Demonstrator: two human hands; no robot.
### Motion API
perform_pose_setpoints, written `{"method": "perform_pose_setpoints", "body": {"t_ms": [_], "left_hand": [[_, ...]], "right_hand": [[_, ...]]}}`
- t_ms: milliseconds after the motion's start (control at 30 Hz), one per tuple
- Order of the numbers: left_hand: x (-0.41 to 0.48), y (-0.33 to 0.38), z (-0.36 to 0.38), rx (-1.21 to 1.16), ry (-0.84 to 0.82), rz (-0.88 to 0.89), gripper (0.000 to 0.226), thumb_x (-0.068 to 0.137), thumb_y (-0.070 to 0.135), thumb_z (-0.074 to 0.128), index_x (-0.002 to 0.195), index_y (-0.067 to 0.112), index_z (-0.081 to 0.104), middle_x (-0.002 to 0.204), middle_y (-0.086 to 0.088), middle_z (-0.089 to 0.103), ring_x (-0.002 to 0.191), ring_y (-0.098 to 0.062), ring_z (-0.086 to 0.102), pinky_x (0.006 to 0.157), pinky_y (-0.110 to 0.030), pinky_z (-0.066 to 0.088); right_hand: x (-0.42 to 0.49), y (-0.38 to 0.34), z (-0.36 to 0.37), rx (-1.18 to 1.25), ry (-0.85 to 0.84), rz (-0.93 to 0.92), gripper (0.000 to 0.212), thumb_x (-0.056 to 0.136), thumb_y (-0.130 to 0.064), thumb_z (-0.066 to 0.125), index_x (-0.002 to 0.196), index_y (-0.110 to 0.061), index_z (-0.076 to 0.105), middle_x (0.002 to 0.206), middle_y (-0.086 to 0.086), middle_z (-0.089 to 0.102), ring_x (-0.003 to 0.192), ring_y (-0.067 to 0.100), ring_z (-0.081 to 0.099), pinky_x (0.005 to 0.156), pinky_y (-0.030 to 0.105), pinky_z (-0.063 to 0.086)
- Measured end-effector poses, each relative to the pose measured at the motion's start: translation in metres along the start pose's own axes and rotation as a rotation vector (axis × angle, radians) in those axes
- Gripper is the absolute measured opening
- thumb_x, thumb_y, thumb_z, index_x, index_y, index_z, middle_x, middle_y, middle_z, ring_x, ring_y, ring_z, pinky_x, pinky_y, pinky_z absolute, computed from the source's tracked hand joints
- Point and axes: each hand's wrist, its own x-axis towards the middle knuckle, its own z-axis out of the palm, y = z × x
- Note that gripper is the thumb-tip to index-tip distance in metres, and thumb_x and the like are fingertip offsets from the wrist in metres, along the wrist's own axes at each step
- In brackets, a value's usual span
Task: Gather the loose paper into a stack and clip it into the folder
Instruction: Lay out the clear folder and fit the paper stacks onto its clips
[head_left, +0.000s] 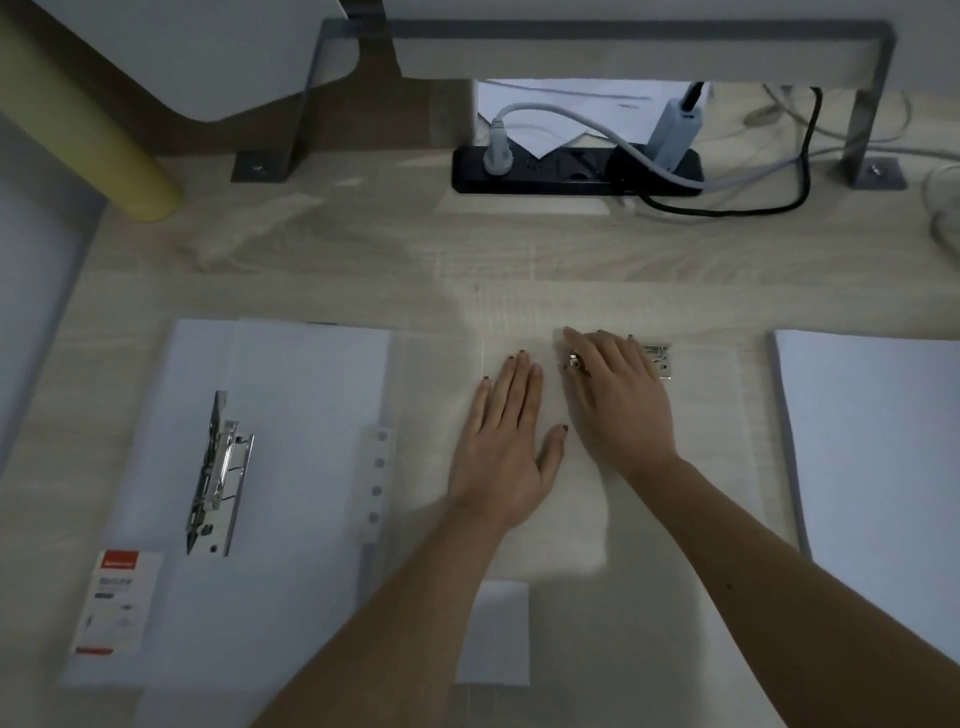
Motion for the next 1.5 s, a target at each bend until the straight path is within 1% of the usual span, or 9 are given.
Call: {"method": "perform_pose_setpoints", "body": {"t_ms": [267,533,600,700,833,900,1233,1400,1500], "left_hand": [[0.0,0.0,0.0,-0.013,0.007,-0.01,0.068,0.095,0.048,0.002,0.148,0.007,0.016,0.157,-0.009,0.015,0.146,-0.018,0.01,0.118,-0.038,0.015],[0.001,-0.001,0.0,-0.012,0.008,-0.011,0.066,0.096,0.047,0.007,0.147,0.006,0.021,0.156,-0.009,0.019,0.145,-0.019,0.014,0.115,-0.037,0.012],[0.0,-0.001,0.002,-0.021,0.015,-0.003,0.065,0.097,0.046,0.014,0.147,0.006,0.018,0.157,-0.009,0.016,0.146,-0.019,0.01,0.115,-0.037,0.009],[0.0,-0.001,0.002,-0.024,0.018,-0.001,0.065,0.096,0.046,0.02,0.148,0.006,0.016,0.158,-0.009,0.012,0.146,-0.018,0.007,0.115,-0.038,0.009],[0.001,-0.002,0.003,-0.022,0.028,-0.003,0.065,0.096,0.045,0.024,0.147,0.006,0.02,0.157,-0.009,0.015,0.146,-0.019,0.009,0.115,-0.038,0.011],[0.002,-0.002,0.003,-0.025,0.036,-0.002,0.065,0.095,0.044,0.025,0.146,0.005,0.022,0.156,-0.01,0.018,0.146,-0.019,0.011,0.115,-0.038,0.012],[0.009,0.0,0.004,-0.074,0.093,0.004,0.062,0.091,0.039,0.031,0.138,0.0,0.04,0.148,-0.017,0.036,0.14,-0.026,0.031,0.112,-0.039,0.017],[-0.001,0.076,-0.02,-0.679,0.299,-0.179,0.042,0.085,0.024,0.04,0.114,0.001,0.059,0.126,-0.014,0.057,0.123,-0.017,0.044,0.107,-0.022,0.029],[-0.005,0.152,-0.035,-1.183,-0.08,-0.306,0.032,0.088,0.017,0.045,0.116,0.012,0.058,0.121,0.001,0.058,0.113,-0.004,0.049,0.104,-0.023,0.037]], "right_hand": [[-0.009,0.009,0.01,-0.013,-0.015,-0.053,0.043,0.094,-0.014,0.037,0.135,-0.004,0.047,0.136,0.013,0.053,0.132,0.03,0.043,0.113,0.033,0.015],[-0.007,0.014,0.004,0.036,-0.043,-0.101,0.037,0.095,-0.012,0.04,0.129,-0.003,0.052,0.132,0.012,0.057,0.128,0.03,0.047,0.11,0.035,0.027],[-0.001,0.01,-0.01,0.171,-0.011,0.0,0.03,0.094,-0.01,0.048,0.123,-0.005,0.054,0.121,0.01,0.062,0.116,0.028,0.055,0.092,0.031,0.042],[0.01,0.013,-0.027,0.386,0.087,0.252,0.02,0.095,-0.012,0.046,0.113,-0.011,0.053,0.101,0.004,0.066,0.088,0.021,0.06,0.067,0.027,0.04],[0.011,0.036,-0.04,0.628,0.305,0.605,0.024,0.092,-0.003,0.042,0.114,-0.01,0.049,0.099,0.004,0.065,0.084,0.01,0.057,0.07,0.008,0.041],[0.005,0.053,-0.046,0.623,0.359,0.694,0.025,0.091,-0.002,0.042,0.114,-0.007,0.05,0.107,0.01,0.063,0.093,0.011,0.055,0.083,0.015,0.043],[-0.074,0.104,-0.101,0.499,0.241,0.778,0.028,0.088,0.005,0.039,0.101,-0.005,0.062,0.112,0.011,0.061,0.103,0.018,0.055,0.089,0.021,0.036],[-0.114,0.133,-0.119,0.444,0.175,0.828,0.025,0.092,0.001,0.042,0.106,-0.006,0.061,0.115,0.012,0.06,0.1,0.018,0.052,0.089,0.027,0.037],[-0.125,0.147,-0.117,0.457,0.069,0.837,0.023,0.094,-0.004,0.045,0.111,-0.006,0.061,0.119,0.014,0.059,0.103,0.024,0.056,0.088,0.029,0.039]]}}
